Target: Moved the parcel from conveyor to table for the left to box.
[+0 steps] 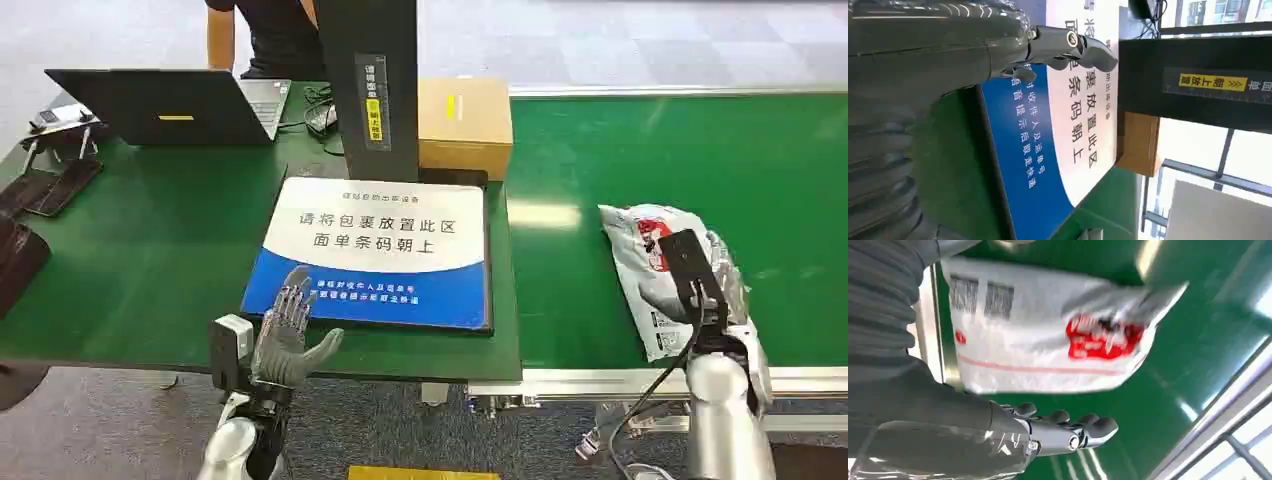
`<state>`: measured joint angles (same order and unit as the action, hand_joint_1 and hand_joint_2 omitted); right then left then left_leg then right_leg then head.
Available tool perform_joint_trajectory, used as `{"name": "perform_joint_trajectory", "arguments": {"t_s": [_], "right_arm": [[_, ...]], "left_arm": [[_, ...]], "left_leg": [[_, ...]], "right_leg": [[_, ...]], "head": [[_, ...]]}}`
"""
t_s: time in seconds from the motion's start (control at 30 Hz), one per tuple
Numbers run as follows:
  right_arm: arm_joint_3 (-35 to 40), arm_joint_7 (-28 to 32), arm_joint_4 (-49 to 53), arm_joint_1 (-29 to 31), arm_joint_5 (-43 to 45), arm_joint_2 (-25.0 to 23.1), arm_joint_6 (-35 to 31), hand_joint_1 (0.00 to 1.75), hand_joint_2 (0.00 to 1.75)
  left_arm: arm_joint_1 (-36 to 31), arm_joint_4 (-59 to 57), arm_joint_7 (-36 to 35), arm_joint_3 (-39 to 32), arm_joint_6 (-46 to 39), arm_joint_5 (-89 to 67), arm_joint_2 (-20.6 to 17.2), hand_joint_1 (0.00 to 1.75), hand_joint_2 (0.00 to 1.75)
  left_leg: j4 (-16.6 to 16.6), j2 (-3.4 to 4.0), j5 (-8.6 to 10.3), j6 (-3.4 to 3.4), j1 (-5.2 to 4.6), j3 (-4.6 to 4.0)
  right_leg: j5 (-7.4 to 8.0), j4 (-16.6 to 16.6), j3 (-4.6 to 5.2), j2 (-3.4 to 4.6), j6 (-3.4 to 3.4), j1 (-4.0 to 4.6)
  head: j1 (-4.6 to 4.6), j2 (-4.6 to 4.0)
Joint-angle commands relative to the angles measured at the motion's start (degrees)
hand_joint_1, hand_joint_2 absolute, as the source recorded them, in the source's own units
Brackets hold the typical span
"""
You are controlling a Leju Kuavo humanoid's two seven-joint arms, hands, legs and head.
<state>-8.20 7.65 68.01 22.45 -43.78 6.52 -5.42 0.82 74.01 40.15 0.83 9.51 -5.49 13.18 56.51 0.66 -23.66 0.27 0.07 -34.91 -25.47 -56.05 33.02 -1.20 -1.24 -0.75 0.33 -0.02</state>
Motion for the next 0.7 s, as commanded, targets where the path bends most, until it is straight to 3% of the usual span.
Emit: {"name": "perform_joint_trajectory", "arguments": {"t_s": [0.03, 0.17, 0.33, 0.5, 0.7], "right_arm": [[-0.2, 0.8, -22.6, 11.7, -1.2, 6.2, -2.6, 0.0, 1.75], [0.1, 1.1, -23.6, 12.2, -1.4, 6.1, -2.9, 0.0, 1.75], [3.2, -0.4, -32.4, 18.5, -3.1, 7.7, -2.4, 0.0, 1.75], [7.0, -0.1, -40.8, 20.6, -2.0, 7.0, 8.2, 0.0, 1.75], [10.5, -0.1, -43.7, 21.1, -1.5, 6.6, 12.9, 0.0, 1.75]], "left_arm": [[0.1, -0.1, -0.2, -0.7, -0.1, 0.1, -0.8, 0.0, 1.75], [0.2, 0.0, -0.2, -0.8, -0.1, 0.2, -0.7, 0.0, 1.75], [0.3, -0.2, -0.2, -0.9, -0.5, 0.3, -0.9, 0.0, 1.75], [0.8, -0.1, -0.2, -1.1, -0.3, 0.5, -1.2, 0.0, 1.75], [0.8, -0.2, -0.2, -1.6, 0.1, -0.1, -0.9, 0.0, 1.75]], "left_leg": [[0.0, 0.11, -0.1, -0.02, 0.02, 0.31], [0.0, 0.0, -0.05, -0.04, 0.03, 0.18], [0.0, 0.15, -0.13, -0.06, 0.01, 0.3], [-0.1, 0.13, -0.08, -0.05, 0.04, 0.28], [-0.1, 0.04, -0.1, -0.05, 0.03, 0.3]], "right_leg": [[-0.02, 0.1, -0.28, 0.25, 0.03, 0.01], [-0.02, 0.1, -0.18, 0.1, 0.04, 0.02], [-0.05, 0.0, -0.21, 0.3, 0.06, 0.01], [0.0, 0.1, -0.22, 0.26, 0.05, 0.04], [-0.06, 0.1, -0.27, 0.17, 0.06, 0.03]], "head": [[-0.02, 0.0], [-0.02, 0.0], [-0.02, 0.0], [-0.02, 0.0], [-0.02, 0.0]]}}
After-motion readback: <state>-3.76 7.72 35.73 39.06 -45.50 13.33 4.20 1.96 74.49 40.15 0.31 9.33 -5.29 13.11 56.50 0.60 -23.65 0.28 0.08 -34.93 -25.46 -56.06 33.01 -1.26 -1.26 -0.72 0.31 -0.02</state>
